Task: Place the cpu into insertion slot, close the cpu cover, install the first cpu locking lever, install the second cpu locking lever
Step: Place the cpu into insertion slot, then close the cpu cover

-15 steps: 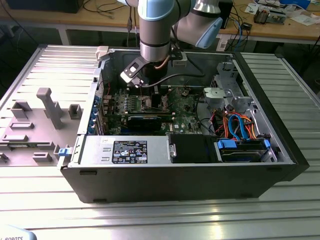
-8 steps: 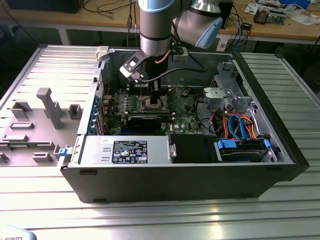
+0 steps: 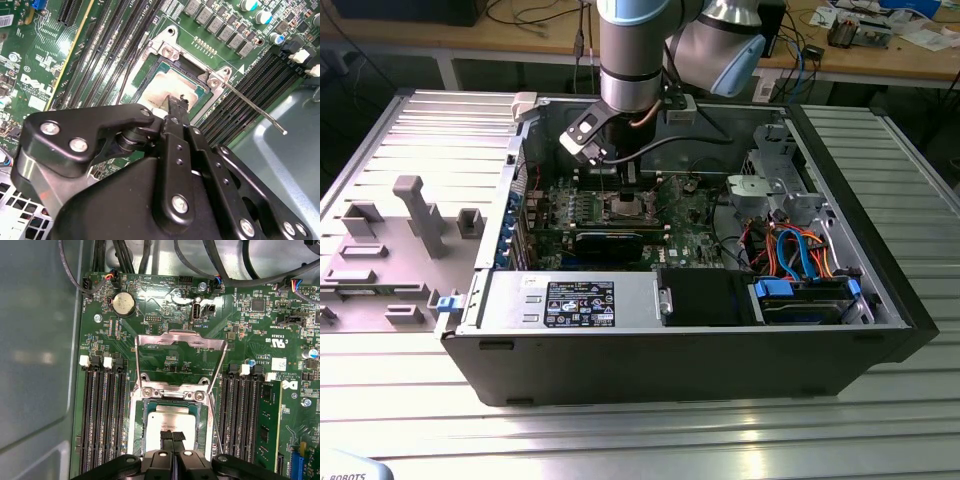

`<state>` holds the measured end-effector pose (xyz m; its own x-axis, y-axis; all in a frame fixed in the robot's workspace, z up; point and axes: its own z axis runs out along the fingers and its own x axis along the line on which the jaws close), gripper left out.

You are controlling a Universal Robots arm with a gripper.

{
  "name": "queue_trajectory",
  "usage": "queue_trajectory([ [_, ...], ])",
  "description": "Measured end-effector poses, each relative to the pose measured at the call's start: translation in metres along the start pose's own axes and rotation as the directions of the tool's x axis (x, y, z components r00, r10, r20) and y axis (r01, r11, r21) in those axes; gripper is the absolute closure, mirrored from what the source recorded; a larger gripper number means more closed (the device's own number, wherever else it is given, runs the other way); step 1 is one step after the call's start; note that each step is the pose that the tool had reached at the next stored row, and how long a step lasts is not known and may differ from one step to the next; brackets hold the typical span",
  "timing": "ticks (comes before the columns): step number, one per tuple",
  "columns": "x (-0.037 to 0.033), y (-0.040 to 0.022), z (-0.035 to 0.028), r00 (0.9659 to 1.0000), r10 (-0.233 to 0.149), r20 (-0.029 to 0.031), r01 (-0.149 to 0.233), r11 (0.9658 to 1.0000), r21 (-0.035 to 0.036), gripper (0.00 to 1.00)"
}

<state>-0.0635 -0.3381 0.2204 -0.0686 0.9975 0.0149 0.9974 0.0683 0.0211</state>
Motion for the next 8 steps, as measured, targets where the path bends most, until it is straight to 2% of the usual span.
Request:
queue_trajectory([
  [8,0.0,0.0,0.0,1.0,0.0,-0.0001,0.0,1.0,0.0016,0.89],
])
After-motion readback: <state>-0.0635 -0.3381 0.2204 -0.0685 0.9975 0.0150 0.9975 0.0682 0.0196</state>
